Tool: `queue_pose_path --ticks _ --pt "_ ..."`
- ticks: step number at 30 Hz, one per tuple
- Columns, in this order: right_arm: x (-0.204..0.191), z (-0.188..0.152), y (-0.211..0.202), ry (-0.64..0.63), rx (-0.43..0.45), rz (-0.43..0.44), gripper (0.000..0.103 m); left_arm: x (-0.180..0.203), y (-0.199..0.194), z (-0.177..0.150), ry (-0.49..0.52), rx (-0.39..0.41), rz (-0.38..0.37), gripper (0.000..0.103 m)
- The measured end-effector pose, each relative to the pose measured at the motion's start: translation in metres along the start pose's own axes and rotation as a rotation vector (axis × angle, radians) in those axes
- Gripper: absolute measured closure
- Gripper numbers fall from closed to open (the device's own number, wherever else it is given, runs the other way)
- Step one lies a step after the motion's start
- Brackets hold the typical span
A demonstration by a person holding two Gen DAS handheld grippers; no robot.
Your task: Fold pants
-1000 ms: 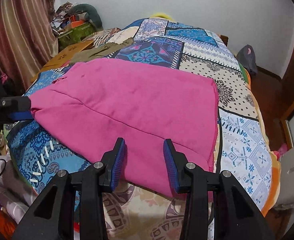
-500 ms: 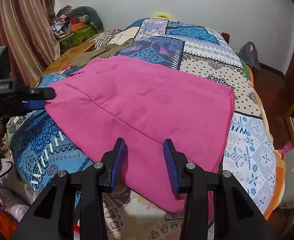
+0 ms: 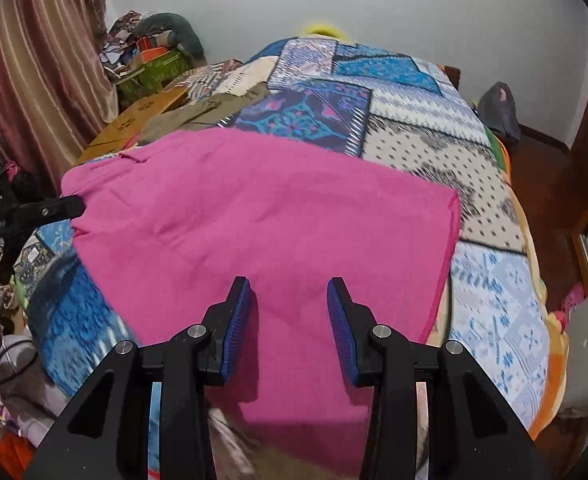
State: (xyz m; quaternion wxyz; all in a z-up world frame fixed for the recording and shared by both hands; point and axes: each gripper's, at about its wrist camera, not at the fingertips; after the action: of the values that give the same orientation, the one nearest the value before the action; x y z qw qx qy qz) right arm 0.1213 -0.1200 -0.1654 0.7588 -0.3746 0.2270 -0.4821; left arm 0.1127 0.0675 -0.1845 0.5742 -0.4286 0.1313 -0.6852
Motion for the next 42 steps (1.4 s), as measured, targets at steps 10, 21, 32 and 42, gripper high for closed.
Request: queue_pose_path --ticks 10,21,32,42 --pt "-0.068 0.031 0.014 -0.100 -0.003 0.098 0.067 0.007 -0.052 -0.010 0.196 0.083 0.129 0.089" --pt "-0.087 0.022 0.021 -0.145 -0.051 0.161 0.066 0.037 -0.066 0.004 0.286 0.114 0.051 0.090" --pt "-0.069 0.011 0.003 -0.034 -0.035 0.178 0.066 0.100 -0.059 0.008 0.493 0.093 0.029 0.091" --pt "0.011 -0.040 -0.019 0.115 -0.062 0.029 0.065 0.123 -0.049 0.012 0.554 0.063 -0.002 0.091"
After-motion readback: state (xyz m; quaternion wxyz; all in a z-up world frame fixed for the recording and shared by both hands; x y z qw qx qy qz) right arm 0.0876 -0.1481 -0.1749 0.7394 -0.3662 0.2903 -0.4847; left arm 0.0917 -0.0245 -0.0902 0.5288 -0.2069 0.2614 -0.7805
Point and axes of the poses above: each gripper's, at about its wrist camera, not at the fingertips, and y roughly the way its jaws point, x to its right, z to its top, and after that the axes turned 14 degrees about -z, right-handed
